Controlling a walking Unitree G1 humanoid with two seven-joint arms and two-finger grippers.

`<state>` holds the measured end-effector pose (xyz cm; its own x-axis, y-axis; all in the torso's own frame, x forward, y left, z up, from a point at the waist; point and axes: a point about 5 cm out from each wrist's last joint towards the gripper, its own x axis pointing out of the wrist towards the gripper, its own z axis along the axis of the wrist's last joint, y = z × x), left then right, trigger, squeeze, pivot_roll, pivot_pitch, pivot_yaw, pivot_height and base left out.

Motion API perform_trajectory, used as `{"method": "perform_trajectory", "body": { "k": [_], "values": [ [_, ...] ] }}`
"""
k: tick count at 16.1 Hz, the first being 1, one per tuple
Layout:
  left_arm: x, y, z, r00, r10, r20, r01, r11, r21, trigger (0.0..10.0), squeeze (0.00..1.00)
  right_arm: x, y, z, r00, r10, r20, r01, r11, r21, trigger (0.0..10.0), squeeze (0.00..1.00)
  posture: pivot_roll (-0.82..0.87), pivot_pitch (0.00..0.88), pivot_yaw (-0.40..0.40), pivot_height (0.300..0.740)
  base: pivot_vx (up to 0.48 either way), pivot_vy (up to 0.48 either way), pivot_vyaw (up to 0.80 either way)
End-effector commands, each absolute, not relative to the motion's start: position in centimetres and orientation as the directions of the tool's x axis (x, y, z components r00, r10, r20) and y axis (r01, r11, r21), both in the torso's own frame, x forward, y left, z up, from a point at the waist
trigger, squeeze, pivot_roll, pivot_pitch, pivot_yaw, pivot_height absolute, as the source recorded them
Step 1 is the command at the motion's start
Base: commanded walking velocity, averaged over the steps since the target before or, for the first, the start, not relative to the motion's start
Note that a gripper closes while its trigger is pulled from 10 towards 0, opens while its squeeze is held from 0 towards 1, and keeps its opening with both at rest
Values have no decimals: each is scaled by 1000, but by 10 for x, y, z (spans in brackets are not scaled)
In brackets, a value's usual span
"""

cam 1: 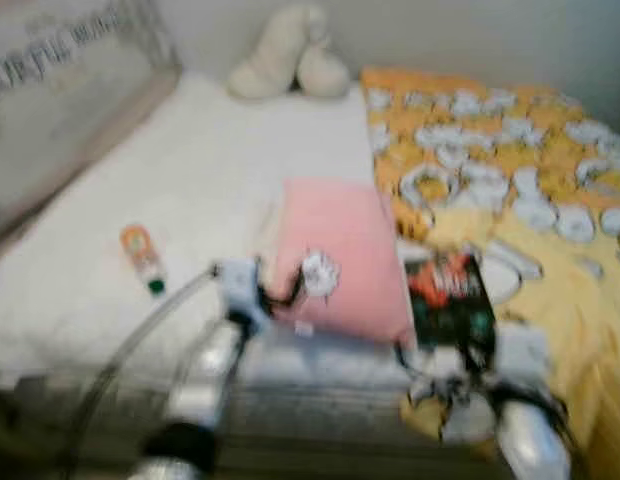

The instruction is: Clean up the room

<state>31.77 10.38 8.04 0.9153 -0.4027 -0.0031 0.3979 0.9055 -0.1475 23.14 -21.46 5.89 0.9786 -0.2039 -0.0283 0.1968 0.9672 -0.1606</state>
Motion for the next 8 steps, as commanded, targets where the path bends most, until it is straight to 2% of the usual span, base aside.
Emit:
{"method": "perform_trajectory", "body": {
  "k": [1,4,8],
  "values": [
    [322,115,82,936,-351,-15,346,928,-135,10000,0,238,-210,64,982,-191,-4,188,971,-145,10000,0,83,0,15,740,0,-420,0],
    [326,117,85,948,-320,-4,316,939,-134,10000,0,243,-211,67,986,-165,0,163,974,-155,10000,0,84,0,8,740,290,-351,0],
    [323,106,91,923,-383,26,384,922,-46,10000,0,244,-216,67,985,-174,2,173,973,-156,10000,0,93,0,1,740,0,0,0]
  ]
}}
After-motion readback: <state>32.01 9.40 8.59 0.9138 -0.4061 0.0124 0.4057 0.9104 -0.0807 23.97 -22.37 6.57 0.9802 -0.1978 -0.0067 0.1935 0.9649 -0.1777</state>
